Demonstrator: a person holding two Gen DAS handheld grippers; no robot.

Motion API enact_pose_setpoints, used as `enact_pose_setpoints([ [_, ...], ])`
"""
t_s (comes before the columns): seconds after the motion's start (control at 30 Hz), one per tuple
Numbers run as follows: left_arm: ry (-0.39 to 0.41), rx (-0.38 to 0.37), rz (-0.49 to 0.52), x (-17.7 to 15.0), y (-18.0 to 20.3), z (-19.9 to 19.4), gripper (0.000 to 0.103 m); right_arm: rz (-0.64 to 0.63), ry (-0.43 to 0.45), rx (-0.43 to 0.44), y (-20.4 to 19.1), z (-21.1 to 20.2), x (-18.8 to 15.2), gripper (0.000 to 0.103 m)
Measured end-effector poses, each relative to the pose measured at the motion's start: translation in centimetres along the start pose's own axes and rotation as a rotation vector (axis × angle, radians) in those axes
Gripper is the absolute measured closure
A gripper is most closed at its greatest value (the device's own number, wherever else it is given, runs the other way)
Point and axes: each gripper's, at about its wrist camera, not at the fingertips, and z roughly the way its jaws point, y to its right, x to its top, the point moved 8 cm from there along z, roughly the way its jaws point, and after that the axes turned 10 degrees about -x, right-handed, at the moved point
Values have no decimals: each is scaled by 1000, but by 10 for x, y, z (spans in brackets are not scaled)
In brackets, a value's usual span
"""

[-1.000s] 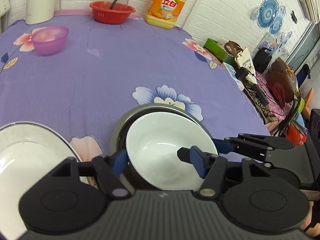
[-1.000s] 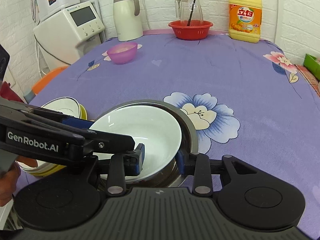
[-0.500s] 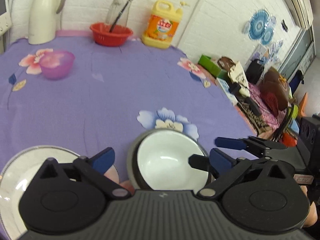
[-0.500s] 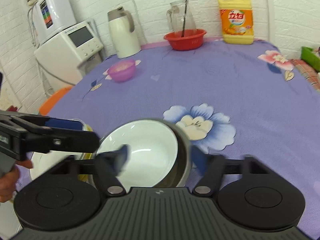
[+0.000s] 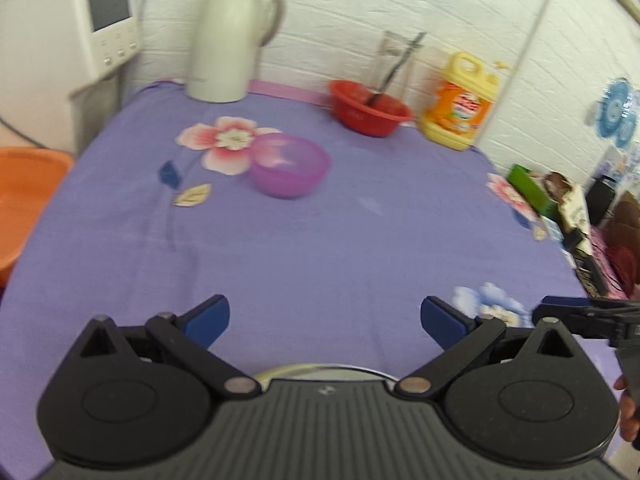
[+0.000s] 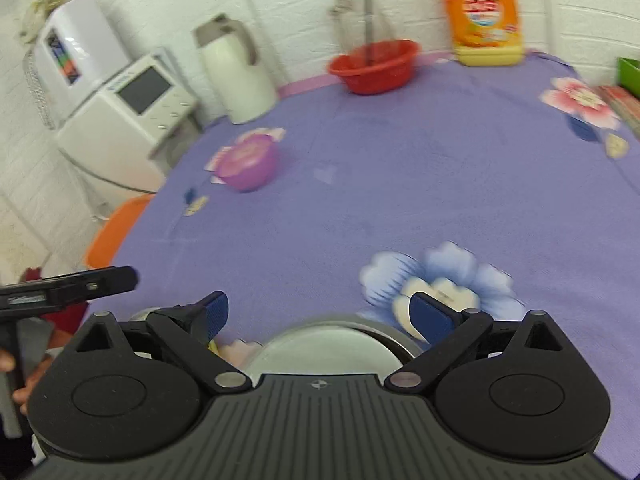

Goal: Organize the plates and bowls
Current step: 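Carry the dish stack with the left tool to the pink plastic bowl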

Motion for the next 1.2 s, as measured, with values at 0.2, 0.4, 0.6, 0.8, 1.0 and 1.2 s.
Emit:
enact_pose_setpoints([
  [0.2, 45, 46, -65, 37, -54, 25, 2, -284, 46, -47, -46, 45, 39, 0],
  [0.4, 55, 59, -118, 92, -86, 83, 2, -413, 16, -28, -85, 120, 80, 0],
  [0.6, 41, 66, 13, 122, -95, 148, 2, -614, -13, -86, -104, 194, 93, 0],
  [0.8, 28, 36, 74, 130, -100, 180, 2, -627, -10, -1, -100, 224, 93, 0],
  [1.0, 6, 17, 101, 129, -107, 197, 13, -579, 23, 76, -101, 230, 96, 0],
  [1.2, 18, 11, 142, 135, -105, 207, 21, -581, 31, 79, -110, 237, 102, 0],
])
